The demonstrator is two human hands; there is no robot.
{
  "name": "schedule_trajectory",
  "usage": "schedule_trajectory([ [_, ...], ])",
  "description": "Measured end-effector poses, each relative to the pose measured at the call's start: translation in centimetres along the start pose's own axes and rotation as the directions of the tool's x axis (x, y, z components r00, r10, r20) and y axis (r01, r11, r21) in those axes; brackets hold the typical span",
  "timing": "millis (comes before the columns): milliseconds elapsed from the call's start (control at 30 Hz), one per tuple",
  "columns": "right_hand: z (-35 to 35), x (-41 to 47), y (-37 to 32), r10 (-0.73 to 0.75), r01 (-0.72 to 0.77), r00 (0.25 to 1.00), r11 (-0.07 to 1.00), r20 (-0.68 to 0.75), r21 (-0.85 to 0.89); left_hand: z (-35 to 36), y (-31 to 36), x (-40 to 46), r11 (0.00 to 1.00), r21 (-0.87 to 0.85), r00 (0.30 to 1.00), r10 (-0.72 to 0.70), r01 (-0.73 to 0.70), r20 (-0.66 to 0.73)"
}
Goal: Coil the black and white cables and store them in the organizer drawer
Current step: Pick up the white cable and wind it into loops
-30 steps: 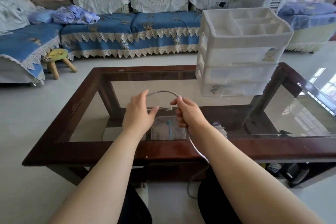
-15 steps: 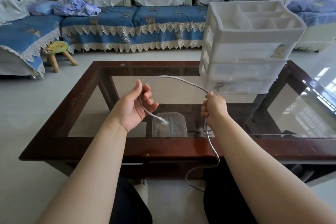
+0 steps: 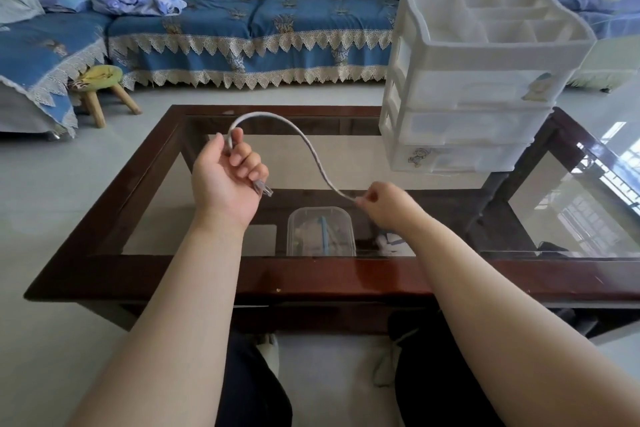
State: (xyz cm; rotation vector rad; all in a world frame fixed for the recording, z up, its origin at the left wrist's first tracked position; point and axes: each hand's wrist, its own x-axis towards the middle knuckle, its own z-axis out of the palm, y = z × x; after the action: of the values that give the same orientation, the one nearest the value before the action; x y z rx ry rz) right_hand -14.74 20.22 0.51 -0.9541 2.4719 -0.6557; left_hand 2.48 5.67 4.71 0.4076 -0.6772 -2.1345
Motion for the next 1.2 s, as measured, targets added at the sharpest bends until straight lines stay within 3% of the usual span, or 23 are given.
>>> schedule_trajectory([
  [67, 0.9, -1.2, -0.7, -0.103, 0.126, 0.984, 0.980, 0.144, -0.157, 0.0, -0.2, 0.3, 0.989, 0.150, 1.000, 0.012, -0.013, 0.010],
  [167, 2.2, -3.2, -2.0, -0.252, 0.314, 0.943, 0.891, 0.218, -0.327, 0.0, -1.1, 0.3, 0.894, 0.447, 0.998, 0.009, -0.037, 0.066],
  [233, 2.8, -4.2, -2.8, -0.362, 0.417, 0.909, 0.815, 0.209, -0.402, -0.2, -1.5, -0.1, 0.676, 0.732, 0.993, -0.007, -0.083, 0.119],
  [300, 3.4, -4.7, -3.1, -0.506, 0.522, 0.847, 0.733, 0.164, -0.436, -0.3, -1.8, -0.6, 0.437, 0.893, 0.986, -0.072, -0.107, 0.153],
  [400, 3.7, -5.0, -3.1, -0.712, 0.661, 0.702, 0.649, 0.004, -0.378, -0.2, -1.9, -1.3, 0.312, 0.945, 0.962, -0.213, -0.097, 0.169],
  [467, 3.6, -5.1, -3.3, -0.773, 0.721, 0.630, 0.619, -0.079, -0.310, -0.1, -1.8, -1.6, 0.205, 0.973, 0.958, -0.243, -0.103, 0.152],
  [567, 2.8, -5.3, -3.7, -0.753, 0.742, 0.630, 0.656, -0.191, -0.137, -0.7, -1.5, -1.4, 0.086, 0.990, 0.943, -0.307, -0.111, 0.132],
  [600, 2.4, -5.3, -3.7, -0.720, 0.726, 0.654, 0.684, -0.233, -0.076, -0.8, -1.5, -1.4, 0.109, 0.990, 0.925, -0.359, -0.093, 0.127],
  [700, 1.5, -5.0, -3.3, -0.628, 0.654, 0.734, 0.756, -0.257, 0.021, -0.7, -1.9, -1.7, 0.363, 0.932, 0.862, -0.477, 0.017, 0.170],
  [767, 1.2, -4.7, -3.1, -0.581, 0.610, 0.769, 0.792, -0.265, 0.032, -0.3, -2.3, -2.0, 0.468, 0.880, 0.834, -0.514, 0.077, 0.201],
  [867, 1.0, -4.1, -2.9, -0.463, 0.513, 0.824, 0.854, -0.326, 0.084, 0.0, -2.8, -2.0, 0.545, 0.820, 0.794, -0.570, 0.174, 0.211],
  [1000, 1.0, -3.8, -2.9, -0.346, 0.433, 0.840, 0.891, -0.417, 0.133, 0.4, -3.2, -2.0, 0.648, 0.697, 0.791, -0.582, 0.309, 0.191],
  [1200, 0.3, -3.5, -2.6, -0.269, 0.358, 0.869, 0.921, -0.416, 0.153, 1.0, -3.6, -2.7, 0.722, 0.622, 0.757, -0.579, 0.302, 0.304],
])
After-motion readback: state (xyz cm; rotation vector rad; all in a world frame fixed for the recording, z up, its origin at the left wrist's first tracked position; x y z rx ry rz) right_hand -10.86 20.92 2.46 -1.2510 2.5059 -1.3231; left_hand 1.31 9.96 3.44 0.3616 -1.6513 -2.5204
